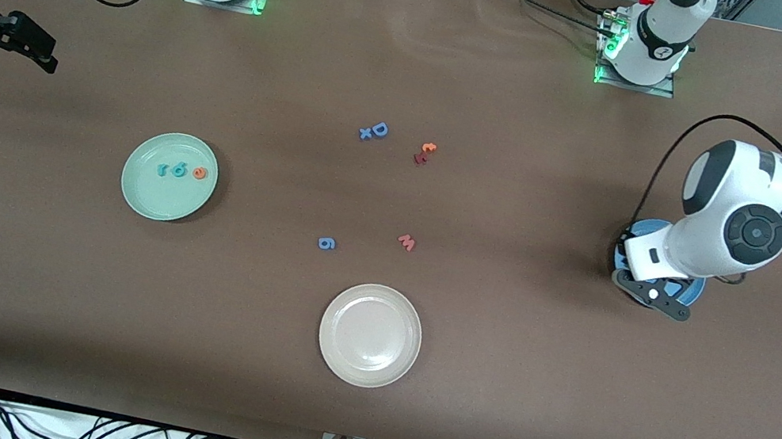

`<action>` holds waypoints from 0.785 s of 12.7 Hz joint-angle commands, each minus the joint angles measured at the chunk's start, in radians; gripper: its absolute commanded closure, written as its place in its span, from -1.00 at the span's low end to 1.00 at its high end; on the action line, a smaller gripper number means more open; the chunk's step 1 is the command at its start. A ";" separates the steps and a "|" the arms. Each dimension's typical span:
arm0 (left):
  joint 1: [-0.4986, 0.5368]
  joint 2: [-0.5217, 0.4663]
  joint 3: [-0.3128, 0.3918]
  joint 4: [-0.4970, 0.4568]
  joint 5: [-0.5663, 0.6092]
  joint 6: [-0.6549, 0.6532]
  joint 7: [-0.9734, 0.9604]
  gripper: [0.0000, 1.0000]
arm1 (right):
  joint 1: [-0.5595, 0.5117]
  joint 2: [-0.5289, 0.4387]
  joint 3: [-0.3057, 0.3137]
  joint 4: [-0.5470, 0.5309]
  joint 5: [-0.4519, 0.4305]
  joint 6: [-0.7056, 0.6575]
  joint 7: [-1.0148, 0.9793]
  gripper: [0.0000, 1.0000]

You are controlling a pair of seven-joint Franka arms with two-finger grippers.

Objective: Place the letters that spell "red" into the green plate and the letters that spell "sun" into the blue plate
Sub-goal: 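Carry the green u to the blue plate and open the left gripper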

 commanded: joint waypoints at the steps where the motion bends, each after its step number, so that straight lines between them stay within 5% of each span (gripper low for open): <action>1: 0.057 -0.027 -0.012 -0.036 0.054 0.010 0.131 0.81 | 0.012 0.009 -0.013 0.019 0.016 -0.003 0.004 -1.00; 10: 0.172 0.051 -0.012 -0.165 0.054 0.253 0.293 0.72 | 0.012 0.011 -0.013 0.019 0.017 -0.005 -0.001 -1.00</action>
